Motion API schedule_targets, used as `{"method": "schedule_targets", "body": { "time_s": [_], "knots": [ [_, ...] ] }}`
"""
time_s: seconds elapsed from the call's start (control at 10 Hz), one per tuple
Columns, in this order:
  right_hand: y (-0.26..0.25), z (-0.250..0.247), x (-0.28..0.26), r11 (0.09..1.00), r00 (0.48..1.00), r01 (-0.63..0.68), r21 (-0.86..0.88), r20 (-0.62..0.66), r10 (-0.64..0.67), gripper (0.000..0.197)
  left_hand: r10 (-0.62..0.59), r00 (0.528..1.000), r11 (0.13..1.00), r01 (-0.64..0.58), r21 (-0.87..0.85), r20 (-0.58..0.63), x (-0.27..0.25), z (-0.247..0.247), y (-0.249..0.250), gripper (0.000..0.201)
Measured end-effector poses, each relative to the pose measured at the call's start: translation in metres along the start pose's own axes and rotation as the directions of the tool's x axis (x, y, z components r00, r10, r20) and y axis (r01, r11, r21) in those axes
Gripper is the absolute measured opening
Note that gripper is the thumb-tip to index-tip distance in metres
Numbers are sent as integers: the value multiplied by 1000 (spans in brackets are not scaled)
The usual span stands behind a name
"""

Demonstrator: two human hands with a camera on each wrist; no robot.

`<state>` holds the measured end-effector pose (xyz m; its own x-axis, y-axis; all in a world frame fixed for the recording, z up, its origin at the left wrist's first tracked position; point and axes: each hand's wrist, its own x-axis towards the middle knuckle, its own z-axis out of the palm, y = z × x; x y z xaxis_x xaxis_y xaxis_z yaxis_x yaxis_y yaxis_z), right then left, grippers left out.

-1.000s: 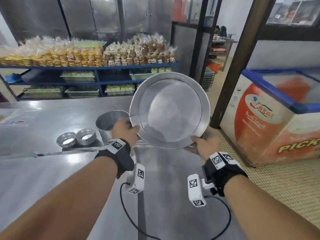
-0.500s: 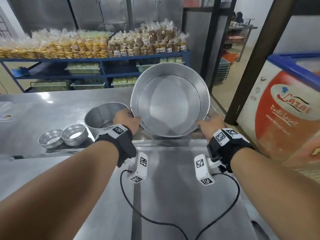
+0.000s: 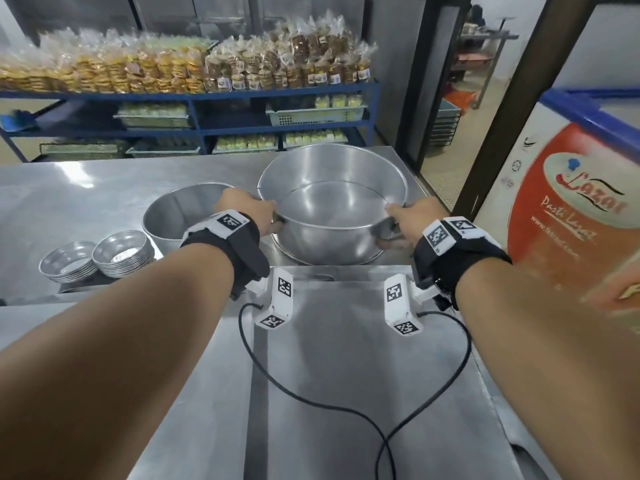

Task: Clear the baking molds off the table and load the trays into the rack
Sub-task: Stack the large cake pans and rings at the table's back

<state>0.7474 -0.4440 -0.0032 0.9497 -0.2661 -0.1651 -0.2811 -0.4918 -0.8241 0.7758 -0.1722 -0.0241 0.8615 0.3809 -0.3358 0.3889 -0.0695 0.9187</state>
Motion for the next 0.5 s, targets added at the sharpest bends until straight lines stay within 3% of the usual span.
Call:
{"method": "schedule_targets", "body": {
  "time_s": [0.1, 0.2, 0.3, 0.4, 0.5],
  "knots": [
    [0, 5, 2, 999, 1000, 7, -39, -26, -8, 55, 200, 979, 832, -154, 533, -29, -52, 9, 9, 38],
    [-6, 6, -3, 995, 999, 17, -99, -44, -21, 51, 295, 954, 750, -197, 631, -52, -71, 8, 19, 40],
    [-8, 7, -16, 996, 999, 25, -88, -40, -29, 50, 194, 981, 899, -168, 405, -25, -51, 3, 3, 33],
    [-4, 11, -33, 998, 999, 33, -62, 8, -33, 46, -6, 1000, 1000, 6, -23, 12, -44, -2, -12, 56],
    [-1, 12, -65, 996, 994, 39, -86, 106, -29, 39, 5, 998, 994, 2, -113, 57, -78, -17, -25, 33]
  ]
}}
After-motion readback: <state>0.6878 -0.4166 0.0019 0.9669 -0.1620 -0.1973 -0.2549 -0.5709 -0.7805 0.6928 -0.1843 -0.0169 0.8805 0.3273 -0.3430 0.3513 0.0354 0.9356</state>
